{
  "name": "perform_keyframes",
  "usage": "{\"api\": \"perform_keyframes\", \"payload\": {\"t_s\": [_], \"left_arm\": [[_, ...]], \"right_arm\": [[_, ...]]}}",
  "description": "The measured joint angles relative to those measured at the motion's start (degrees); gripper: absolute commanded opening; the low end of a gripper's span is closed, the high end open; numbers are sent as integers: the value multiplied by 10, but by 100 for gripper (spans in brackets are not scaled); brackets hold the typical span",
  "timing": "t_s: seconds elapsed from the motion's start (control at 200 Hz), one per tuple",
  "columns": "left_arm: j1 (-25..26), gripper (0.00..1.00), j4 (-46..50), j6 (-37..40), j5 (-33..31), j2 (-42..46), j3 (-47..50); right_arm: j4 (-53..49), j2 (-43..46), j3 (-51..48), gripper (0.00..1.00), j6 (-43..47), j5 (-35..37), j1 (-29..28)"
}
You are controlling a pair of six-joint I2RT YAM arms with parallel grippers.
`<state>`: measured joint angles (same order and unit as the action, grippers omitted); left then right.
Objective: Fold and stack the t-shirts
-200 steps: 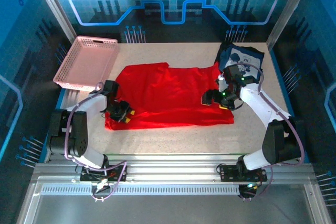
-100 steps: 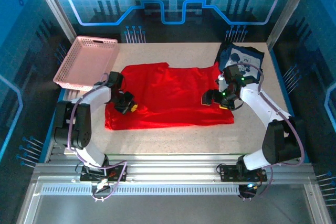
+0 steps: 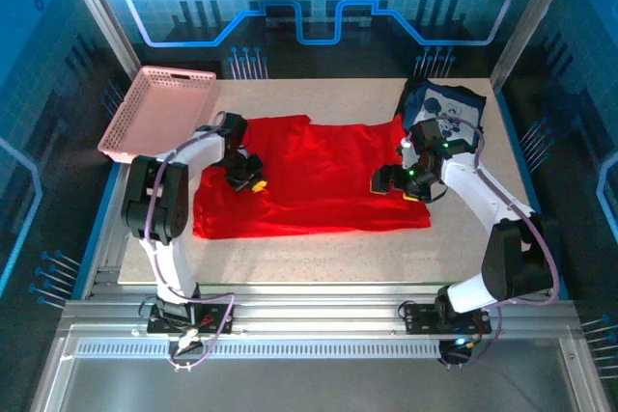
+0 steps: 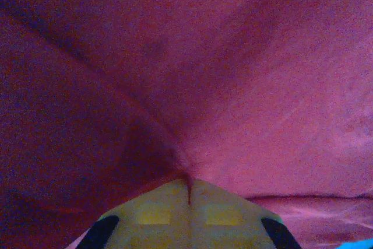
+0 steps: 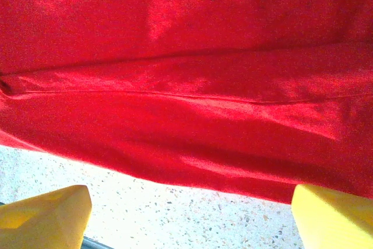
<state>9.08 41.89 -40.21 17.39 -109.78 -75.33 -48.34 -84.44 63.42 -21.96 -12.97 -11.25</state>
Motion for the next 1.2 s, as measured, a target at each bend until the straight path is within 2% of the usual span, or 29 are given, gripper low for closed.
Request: {"api": "perform_keyframes", "payload": {"t_s": [0.24,0.425,0.54,0.67,0.79,0.93,1.03,1.1,1.201], "left_arm": [[19,7,45,62,-6,-66,-103],[31,33,70,96,-8,-105,-156],[34,54,76,112,-13,-112,-172],[37,66,84,118,-18,-110,-208],[38,79,76,107,-35,-73,-209],[21,80,37,74,-40,39,-134],[-19,78,15,50,-41,127,-50],[-55,74,2,38,-42,165,8],[-87,62,-14,28,-48,179,74]], "right_arm": [[5,-4,-1,89,0,-9,0],[9,-10,-1,89,0,-11,-1],[12,-12,-1,89,-1,-12,-6],[16,-18,-1,89,-3,-13,-12],[17,-30,-1,89,-3,-12,-21],[19,-33,0,89,-5,-12,-29],[21,-36,4,89,-9,-12,-33],[21,-46,14,89,-15,-11,-36],[24,-69,28,88,-30,9,-38]]}}
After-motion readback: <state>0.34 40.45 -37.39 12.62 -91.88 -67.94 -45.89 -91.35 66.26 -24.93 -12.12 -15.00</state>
